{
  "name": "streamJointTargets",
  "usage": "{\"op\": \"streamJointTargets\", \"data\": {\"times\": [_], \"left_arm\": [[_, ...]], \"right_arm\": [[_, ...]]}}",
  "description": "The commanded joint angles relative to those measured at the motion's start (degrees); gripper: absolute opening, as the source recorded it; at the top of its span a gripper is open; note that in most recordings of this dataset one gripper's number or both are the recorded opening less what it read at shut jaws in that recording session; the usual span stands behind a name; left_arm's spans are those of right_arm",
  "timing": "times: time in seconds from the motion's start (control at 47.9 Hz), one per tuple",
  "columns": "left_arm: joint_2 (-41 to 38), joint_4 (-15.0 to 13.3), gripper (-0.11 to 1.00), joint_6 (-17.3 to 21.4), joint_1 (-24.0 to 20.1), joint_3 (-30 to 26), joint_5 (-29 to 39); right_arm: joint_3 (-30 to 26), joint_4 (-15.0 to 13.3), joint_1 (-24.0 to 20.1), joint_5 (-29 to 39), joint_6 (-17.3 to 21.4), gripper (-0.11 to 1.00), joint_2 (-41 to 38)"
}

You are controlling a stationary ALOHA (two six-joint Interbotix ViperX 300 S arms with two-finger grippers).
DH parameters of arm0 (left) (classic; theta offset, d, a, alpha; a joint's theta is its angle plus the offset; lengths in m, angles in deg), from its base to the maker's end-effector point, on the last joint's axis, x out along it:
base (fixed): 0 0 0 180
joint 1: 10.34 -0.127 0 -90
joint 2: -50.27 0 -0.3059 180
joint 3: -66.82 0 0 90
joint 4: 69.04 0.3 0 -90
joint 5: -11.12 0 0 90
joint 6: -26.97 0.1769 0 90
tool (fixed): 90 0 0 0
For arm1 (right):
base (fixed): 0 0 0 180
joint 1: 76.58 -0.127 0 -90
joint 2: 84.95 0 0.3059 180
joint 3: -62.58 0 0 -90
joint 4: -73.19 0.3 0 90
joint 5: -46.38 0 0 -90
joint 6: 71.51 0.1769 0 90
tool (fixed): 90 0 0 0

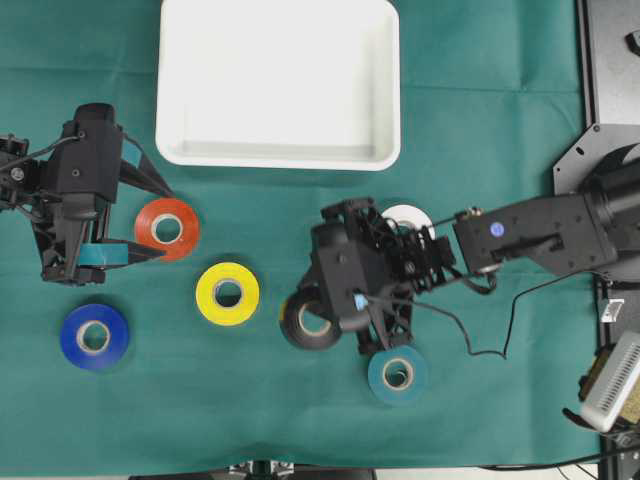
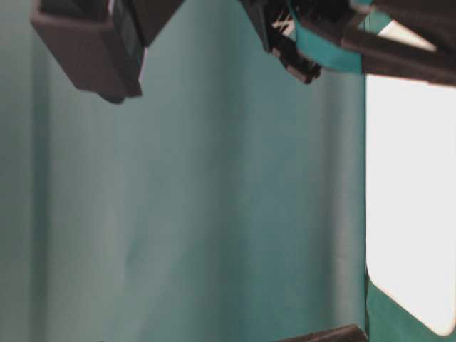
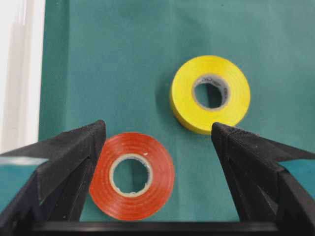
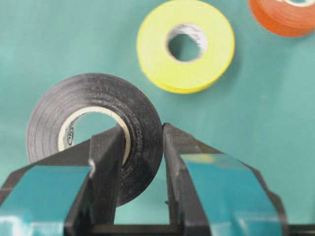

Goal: Put the tape alternately from left to right into the white case.
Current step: 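Lift the black roll and carry it into the white tray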

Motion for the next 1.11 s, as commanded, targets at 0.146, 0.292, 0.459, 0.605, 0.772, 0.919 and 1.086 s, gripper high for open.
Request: {"op": "streamJointTargets", "data": {"times": [0.146,0.292,0.459,0.605,0.772,0.919,1.086], "left_arm": [[0.9,0.1,0.59,-0.1,0.2,-0.6,-0.3],[0.8,0.1,0.59,-0.1,0.2,-0.5,-0.3],[0.8,0.1,0.59,-0.1,0.2,-0.5,-0.3],[0.6,0.1,0.59,-0.1,0.1,-0.5,-0.3],[0.5,0.1,0.59,-0.1,0.2,-0.5,-0.3],[0.5,0.1,0.59,-0.1,0.1,-0.5,-0.3],[0.5,0.1,0.59,-0.1,0.2,-0.5,-0.3]], "right_arm": [[-1.2,-1.2,8.3,-0.2,-0.2,0.18,2.2],[-1.6,-4.2,13.0,-0.4,-0.1,0.18,2.2],[-2.4,-7.9,18.1,-0.5,-0.1,0.18,2.0],[-2.5,-11.5,22.4,-0.9,-0.1,0.18,1.5],[-3.3,-13.5,27.2,-3.2,-0.1,0.18,-0.4],[-4.8,-14.7,30.5,-4.8,-0.2,0.18,-2.4],[-7.8,-15.8,32.6,-7.8,-0.2,0.18,-5.5]]}}
